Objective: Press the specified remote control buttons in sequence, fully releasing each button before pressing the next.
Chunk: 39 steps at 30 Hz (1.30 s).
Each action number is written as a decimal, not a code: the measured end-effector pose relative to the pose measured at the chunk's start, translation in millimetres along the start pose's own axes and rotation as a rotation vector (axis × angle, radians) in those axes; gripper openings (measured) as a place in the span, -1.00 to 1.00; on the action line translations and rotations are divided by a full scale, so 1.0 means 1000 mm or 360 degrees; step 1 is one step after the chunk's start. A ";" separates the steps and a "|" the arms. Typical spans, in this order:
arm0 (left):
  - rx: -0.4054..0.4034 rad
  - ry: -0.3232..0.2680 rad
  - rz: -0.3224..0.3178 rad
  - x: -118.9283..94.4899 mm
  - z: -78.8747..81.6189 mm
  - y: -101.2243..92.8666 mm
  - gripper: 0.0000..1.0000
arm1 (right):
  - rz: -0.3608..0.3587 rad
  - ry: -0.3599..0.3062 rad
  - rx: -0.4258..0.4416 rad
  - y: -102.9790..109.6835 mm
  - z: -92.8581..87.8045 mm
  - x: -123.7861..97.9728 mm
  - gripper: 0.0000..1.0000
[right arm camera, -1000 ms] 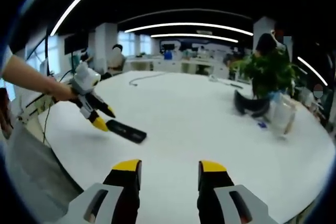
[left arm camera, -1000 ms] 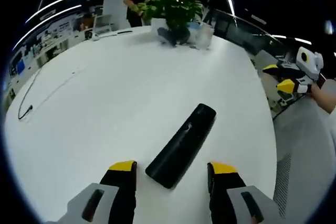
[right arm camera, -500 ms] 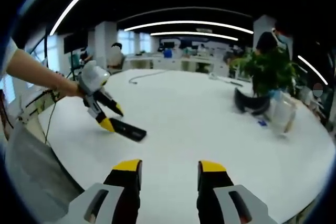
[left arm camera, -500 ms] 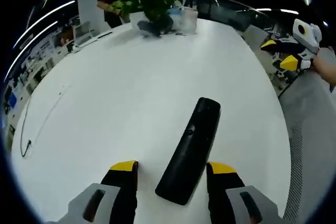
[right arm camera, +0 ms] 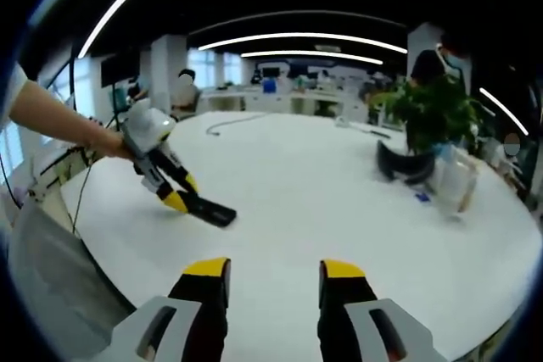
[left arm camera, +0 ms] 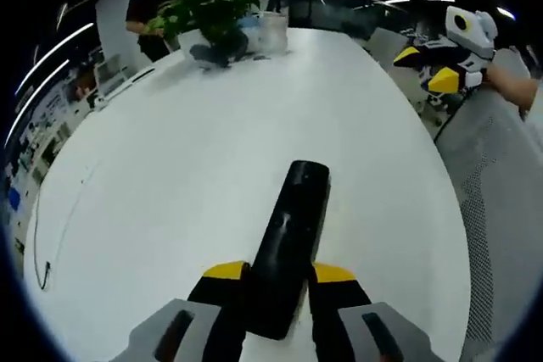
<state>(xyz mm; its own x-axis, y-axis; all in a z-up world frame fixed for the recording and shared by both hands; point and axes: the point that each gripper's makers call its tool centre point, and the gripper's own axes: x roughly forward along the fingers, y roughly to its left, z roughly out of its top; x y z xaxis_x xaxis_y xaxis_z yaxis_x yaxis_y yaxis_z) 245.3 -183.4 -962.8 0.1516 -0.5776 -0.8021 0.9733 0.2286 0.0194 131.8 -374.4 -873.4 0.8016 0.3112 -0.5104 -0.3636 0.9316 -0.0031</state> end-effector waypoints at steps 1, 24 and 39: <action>-0.0011 -0.0003 -0.0001 0.000 0.000 0.000 -0.47 | 0.0000 0.0000 0.0000 0.000 0.000 0.000 -0.22; 0.0098 0.0071 -0.0096 -0.007 -0.009 -0.037 -0.53 | 0.0029 0.0023 -0.0007 0.003 -0.002 0.001 -0.26; 0.0136 0.0228 -0.0089 -0.009 -0.016 -0.056 -0.53 | 0.0064 0.0062 -0.0018 0.008 -0.007 0.002 -0.29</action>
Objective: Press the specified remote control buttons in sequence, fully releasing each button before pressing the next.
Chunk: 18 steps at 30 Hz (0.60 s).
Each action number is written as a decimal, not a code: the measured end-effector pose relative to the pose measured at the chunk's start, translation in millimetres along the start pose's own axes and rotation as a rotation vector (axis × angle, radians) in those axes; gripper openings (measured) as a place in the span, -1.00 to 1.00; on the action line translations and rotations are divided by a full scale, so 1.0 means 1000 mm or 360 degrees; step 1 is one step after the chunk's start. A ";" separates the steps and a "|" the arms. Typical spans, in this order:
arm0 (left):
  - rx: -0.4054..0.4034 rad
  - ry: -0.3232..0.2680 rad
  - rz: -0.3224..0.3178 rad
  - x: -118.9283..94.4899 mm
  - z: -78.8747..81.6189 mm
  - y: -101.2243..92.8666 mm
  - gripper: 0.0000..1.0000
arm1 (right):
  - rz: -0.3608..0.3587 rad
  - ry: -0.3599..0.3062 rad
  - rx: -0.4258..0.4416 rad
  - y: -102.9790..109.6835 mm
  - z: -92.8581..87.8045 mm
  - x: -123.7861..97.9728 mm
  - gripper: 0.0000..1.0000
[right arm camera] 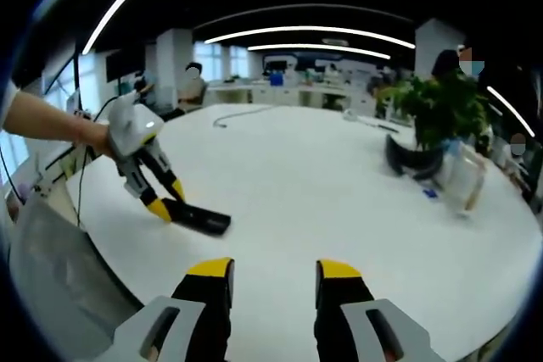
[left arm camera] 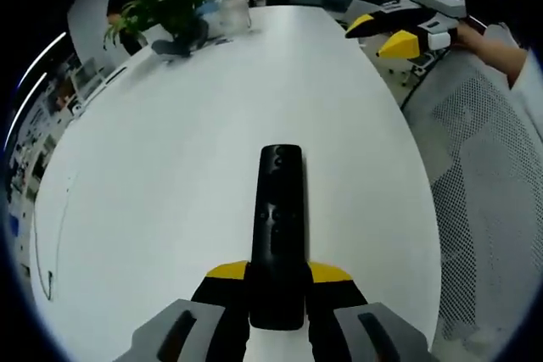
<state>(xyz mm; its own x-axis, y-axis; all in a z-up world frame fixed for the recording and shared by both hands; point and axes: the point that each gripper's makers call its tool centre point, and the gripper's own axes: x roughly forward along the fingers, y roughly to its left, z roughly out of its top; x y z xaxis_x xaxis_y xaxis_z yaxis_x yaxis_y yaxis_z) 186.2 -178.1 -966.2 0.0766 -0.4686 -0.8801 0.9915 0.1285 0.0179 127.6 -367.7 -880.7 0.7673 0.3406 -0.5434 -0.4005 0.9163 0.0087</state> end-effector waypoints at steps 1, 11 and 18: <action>-0.0001 0.0005 0.0000 0.000 0.000 -0.002 -0.53 | 0.0001 0.0001 0.0001 0.000 0.000 0.000 -0.29; 0.0021 0.0042 -0.0013 -0.004 -0.008 -0.023 -0.53 | 0.0013 0.0023 -0.0003 0.002 -0.003 0.000 -0.30; 0.0043 0.0063 -0.0024 -0.006 -0.011 -0.034 -0.53 | 0.0018 0.0044 -0.0005 0.002 -0.005 0.001 -0.31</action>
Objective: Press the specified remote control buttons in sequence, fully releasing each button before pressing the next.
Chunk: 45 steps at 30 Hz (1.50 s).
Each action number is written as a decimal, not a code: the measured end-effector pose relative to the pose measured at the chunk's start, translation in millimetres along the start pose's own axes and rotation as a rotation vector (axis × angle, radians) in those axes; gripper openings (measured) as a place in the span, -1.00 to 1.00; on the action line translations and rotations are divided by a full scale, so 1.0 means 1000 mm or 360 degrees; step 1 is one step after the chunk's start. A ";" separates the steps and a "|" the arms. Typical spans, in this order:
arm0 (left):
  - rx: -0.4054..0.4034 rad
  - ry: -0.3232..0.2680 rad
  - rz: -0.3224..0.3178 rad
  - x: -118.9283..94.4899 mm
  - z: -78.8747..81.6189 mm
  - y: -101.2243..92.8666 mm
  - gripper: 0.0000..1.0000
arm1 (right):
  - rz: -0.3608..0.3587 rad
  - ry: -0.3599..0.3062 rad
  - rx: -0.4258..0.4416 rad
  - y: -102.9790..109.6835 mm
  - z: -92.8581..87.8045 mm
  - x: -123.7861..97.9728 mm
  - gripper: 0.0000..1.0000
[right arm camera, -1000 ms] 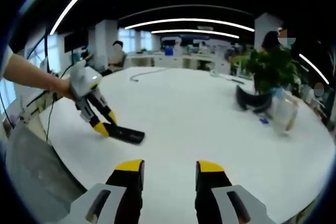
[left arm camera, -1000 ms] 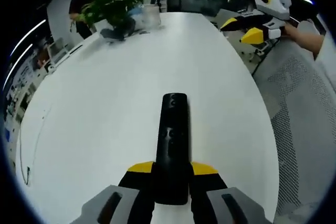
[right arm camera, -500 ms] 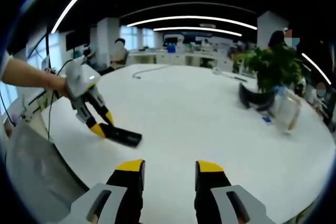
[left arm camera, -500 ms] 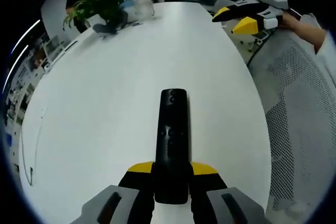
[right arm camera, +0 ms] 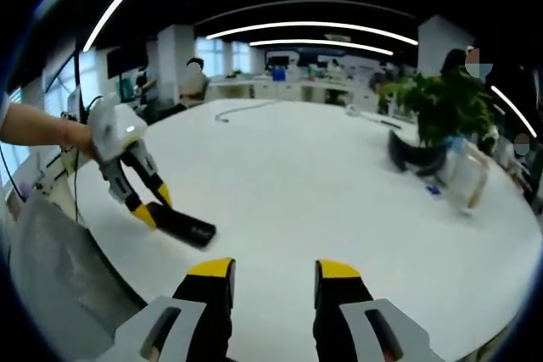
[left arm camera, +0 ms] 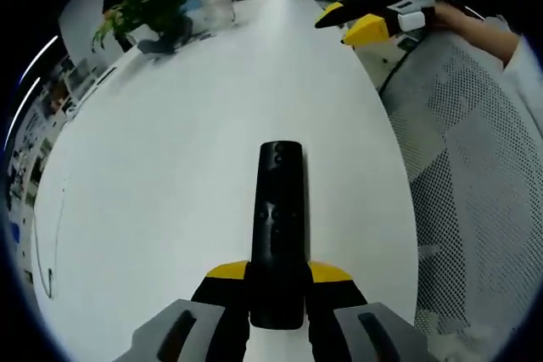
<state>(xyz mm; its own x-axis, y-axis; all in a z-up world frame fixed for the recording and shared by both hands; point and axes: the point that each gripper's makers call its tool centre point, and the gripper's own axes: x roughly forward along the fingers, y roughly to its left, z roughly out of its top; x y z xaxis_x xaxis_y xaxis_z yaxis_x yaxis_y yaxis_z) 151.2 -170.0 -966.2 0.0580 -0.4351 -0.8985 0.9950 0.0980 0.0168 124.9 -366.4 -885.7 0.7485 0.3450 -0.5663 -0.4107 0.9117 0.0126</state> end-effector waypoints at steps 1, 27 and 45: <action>0.0001 0.0003 -0.0002 0.000 0.000 -0.001 -0.53 | 0.0000 0.0001 0.0000 0.000 0.000 0.000 -0.31; 0.0011 0.0076 -0.0002 -0.004 -0.006 -0.025 -0.53 | 0.0046 0.0104 -0.0001 0.005 -0.010 0.005 -0.31; 0.0081 0.0187 -0.0016 -0.004 -0.007 -0.045 -0.53 | 0.0027 0.0078 -0.0012 0.003 -0.008 0.004 -0.37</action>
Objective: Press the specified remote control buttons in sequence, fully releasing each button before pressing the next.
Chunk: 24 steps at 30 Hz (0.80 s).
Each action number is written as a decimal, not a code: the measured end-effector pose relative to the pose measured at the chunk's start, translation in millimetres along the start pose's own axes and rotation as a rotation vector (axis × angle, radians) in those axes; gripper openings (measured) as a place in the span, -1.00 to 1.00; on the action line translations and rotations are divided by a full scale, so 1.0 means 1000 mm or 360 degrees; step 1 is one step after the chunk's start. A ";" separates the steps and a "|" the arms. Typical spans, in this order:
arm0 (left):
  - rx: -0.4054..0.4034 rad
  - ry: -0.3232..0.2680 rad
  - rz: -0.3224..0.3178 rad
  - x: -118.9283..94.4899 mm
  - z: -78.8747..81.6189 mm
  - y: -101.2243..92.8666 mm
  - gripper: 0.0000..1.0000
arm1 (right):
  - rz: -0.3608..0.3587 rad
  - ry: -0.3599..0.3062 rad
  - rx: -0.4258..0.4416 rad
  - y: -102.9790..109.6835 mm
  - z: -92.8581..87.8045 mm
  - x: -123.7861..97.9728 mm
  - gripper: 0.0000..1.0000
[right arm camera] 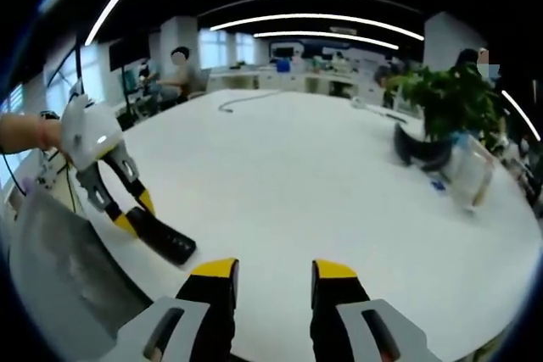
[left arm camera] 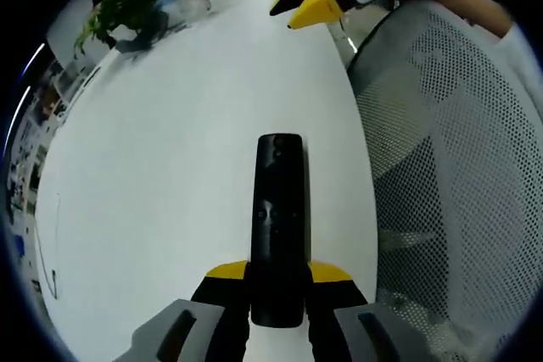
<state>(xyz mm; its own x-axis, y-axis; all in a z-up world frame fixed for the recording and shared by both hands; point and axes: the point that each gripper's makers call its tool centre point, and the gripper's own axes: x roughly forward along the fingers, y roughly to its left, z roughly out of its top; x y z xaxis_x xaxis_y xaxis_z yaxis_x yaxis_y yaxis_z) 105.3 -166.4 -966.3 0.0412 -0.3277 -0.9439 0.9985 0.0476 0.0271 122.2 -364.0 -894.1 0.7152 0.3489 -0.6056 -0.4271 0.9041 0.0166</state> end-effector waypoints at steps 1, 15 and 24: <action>0.0008 0.0003 -0.0002 0.000 0.000 -0.001 -0.53 | -0.0004 0.0000 -0.0001 0.000 0.000 0.000 -0.38; 0.0012 0.0002 -0.0008 -0.001 -0.003 -0.010 -0.53 | -0.0015 0.0015 0.0008 -0.001 -0.002 0.000 -0.40; 0.0022 -0.0005 -0.0013 -0.001 -0.003 -0.018 -0.53 | 0.0002 0.0040 -0.0003 0.001 -0.005 0.001 -0.40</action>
<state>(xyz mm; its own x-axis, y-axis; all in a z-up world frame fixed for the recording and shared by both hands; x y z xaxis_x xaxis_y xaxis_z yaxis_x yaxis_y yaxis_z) 87.3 -163.9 -966.4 0.0329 -0.3312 -0.9430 0.9992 0.0316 0.0237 119.6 -363.8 -898.2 0.7006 0.3440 -0.6252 -0.4290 0.9032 0.0162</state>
